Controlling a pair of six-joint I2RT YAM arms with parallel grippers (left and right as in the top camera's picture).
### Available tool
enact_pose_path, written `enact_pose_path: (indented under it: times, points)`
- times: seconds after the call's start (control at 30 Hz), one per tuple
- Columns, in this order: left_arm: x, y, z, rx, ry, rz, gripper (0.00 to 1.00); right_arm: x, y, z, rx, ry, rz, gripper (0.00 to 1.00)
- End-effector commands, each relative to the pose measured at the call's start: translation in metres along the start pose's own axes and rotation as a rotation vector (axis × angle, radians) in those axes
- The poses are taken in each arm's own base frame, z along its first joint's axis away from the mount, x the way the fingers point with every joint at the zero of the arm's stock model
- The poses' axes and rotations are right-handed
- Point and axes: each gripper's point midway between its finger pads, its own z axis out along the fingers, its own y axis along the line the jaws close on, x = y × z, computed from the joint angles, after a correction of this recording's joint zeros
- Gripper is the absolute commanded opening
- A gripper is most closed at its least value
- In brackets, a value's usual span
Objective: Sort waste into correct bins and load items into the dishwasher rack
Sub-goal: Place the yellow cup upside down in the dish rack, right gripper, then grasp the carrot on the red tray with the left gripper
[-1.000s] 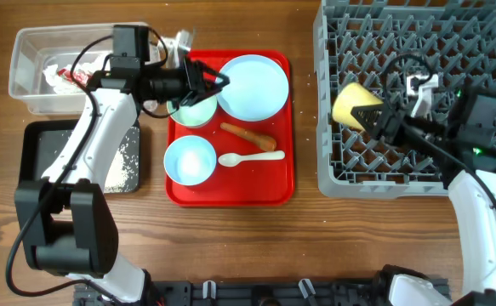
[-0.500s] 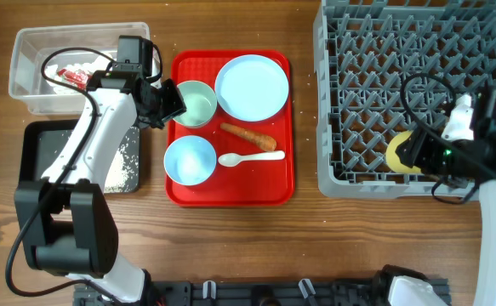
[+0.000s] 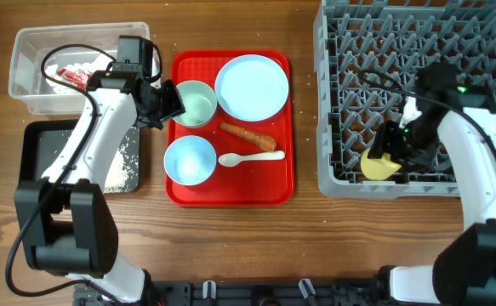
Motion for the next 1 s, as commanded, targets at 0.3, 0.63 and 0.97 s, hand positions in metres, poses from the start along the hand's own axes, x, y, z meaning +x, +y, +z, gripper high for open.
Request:
enact_pose_path:
  times: [0.3, 0.63, 0.97]
  points:
    - [-0.004, -0.001, -0.008, -0.006, -0.025, 0.027, 0.58, -0.021, -0.003, -0.001, 0.038, -0.066, 0.006, 0.89]
    - [0.007, -0.027, -0.007, 0.097, 0.013, 0.134, 0.59, -0.030, 0.014, -0.052, -0.045, -0.214, -0.058, 0.91]
    - [0.076, -0.148, 0.021, 0.015, -0.151, 0.165, 0.59, -0.032, 0.015, -0.053, -0.048, -0.224, -0.052, 0.97]
